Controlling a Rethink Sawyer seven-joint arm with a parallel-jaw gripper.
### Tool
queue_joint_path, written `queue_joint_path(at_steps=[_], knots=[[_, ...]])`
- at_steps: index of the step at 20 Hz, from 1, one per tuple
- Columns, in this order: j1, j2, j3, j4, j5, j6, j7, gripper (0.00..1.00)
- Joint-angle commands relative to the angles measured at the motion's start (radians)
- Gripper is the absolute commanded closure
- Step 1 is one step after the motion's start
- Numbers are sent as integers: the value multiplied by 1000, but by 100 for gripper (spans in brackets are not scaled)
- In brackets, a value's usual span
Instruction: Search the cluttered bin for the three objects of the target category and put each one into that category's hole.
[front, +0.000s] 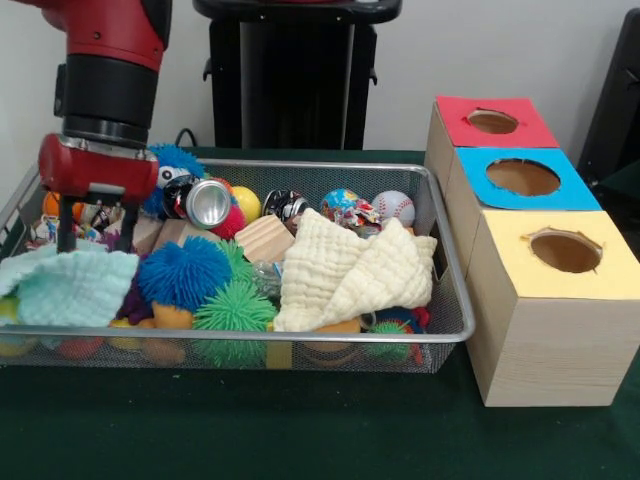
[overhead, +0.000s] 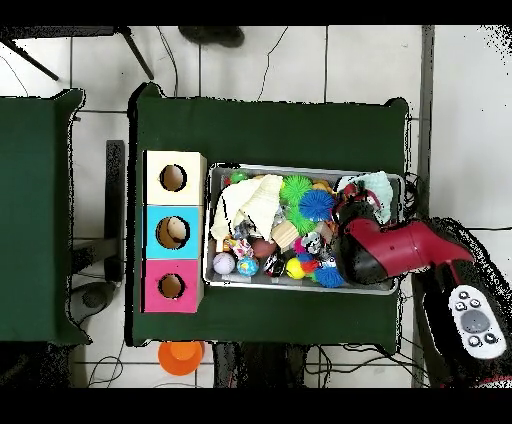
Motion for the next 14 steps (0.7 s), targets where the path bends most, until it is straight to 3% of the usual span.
queue_joint_path(at_steps=[1,7,14], knots=[[107,141,-155,-141,-47,-83,151,0],[167,203,-237,-204,15,-144,160,0],[173,183,-252,-172,40,-132,136,0]])
